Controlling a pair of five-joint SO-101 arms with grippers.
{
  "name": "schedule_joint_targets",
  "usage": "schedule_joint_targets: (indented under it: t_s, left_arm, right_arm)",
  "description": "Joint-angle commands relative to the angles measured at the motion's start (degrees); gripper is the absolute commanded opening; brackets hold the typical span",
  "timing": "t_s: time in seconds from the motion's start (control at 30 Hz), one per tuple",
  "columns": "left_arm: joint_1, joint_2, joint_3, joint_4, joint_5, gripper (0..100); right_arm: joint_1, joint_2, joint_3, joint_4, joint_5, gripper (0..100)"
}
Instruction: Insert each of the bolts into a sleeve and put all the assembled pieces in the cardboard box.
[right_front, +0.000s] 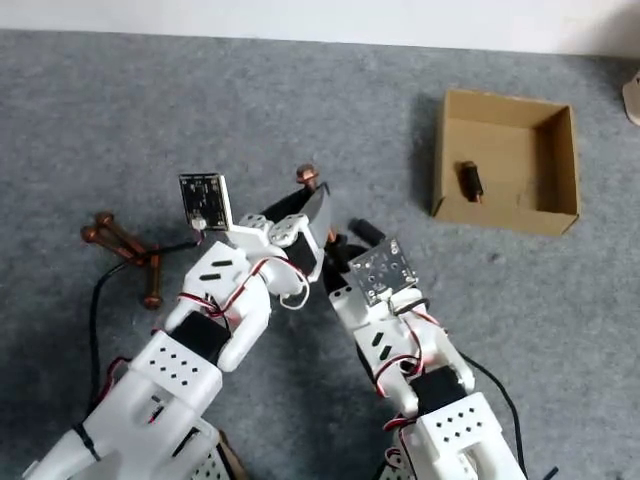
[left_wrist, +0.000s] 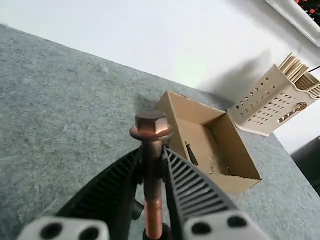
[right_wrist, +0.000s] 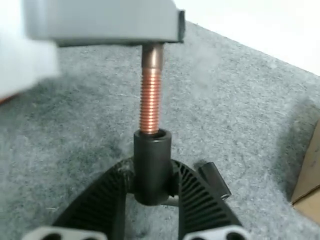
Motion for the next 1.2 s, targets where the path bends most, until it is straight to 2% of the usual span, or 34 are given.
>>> schedule_joint_targets:
  t_s: [0.0, 0.17, 0.43, 0.6, 0.73, 0.9, 1.03, 1.17]
  left_arm:
    - [1.3, -2.0, -0.3, 0.3, -0.2, 1]
    - [1.3, -2.1, 0.4, 1.1, 0.3, 1]
    - [1.3, -2.1, 0.4, 1.1, 6.3, 1]
    - [1.3, -2.1, 0.7, 1.5, 6.2, 1]
    - [3.6, -2.1, 0.6, 6.9, 5.9, 1]
    - [8.4, -2.1, 0.6, 9.7, -0.6, 1]
    - [8.4, -2.1, 0.6, 9.8, -1.1, 1]
    - [8.7, -2.1, 0.7, 9.8, -6.0, 1]
  right_arm:
    - [-0.1, -1.8, -1.3, 0.1, -0.4, 0.5]
    - [0.0, -1.8, -1.2, 0.1, -0.1, 0.5]
    - [1.2, -1.8, -1.3, 0.1, -0.4, 0.5]
    - [1.9, -1.8, -1.3, 0.0, -0.4, 0.5]
    - [5.1, -2.2, -1.3, -0.1, -0.4, 0.5]
    - [5.9, -9.5, -0.8, 0.0, -0.4, 0.5]
    - [5.1, -17.0, 1.6, 1.4, -0.4, 0.5]
    - [4.0, -21.1, 3.6, 2.2, -0.2, 0.5]
